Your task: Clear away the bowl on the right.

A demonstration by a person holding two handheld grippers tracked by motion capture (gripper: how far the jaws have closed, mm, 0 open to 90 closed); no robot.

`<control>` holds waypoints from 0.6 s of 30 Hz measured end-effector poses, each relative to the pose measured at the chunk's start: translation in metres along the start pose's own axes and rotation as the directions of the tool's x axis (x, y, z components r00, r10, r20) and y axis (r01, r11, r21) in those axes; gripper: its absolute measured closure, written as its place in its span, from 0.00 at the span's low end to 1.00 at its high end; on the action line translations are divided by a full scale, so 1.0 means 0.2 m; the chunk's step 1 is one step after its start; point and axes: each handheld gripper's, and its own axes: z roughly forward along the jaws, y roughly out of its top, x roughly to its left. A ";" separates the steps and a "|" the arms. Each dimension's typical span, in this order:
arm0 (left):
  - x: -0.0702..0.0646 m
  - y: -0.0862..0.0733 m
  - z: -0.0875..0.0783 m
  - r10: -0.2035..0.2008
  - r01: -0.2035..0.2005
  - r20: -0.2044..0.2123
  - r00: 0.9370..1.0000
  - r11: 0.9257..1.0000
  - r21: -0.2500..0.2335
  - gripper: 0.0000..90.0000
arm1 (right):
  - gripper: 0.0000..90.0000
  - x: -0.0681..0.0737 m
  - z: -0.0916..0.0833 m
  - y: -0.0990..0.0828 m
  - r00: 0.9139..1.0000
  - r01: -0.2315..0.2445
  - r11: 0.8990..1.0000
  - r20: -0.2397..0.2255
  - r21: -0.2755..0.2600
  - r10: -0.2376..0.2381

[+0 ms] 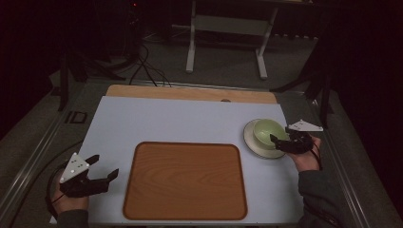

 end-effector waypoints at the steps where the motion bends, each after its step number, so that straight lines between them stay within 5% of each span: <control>1: 0.00 0.00 0.00 0.000 0.000 -0.001 1.000 1.000 0.000 0.16 | 0.28 -0.01 0.00 0.00 1.000 -0.004 1.000 0.006 0.000 0.004; 8: 0.00 0.00 0.00 -0.001 0.001 -0.001 1.000 1.000 -0.002 0.16 | 0.26 -0.04 0.03 -0.01 0.999 -0.041 0.999 0.033 0.020 0.041; 18: 0.00 0.00 0.00 -0.001 0.001 -0.001 1.000 1.000 -0.003 0.16 | 0.34 -0.08 0.09 -0.02 0.994 -0.112 0.991 0.008 0.068 0.111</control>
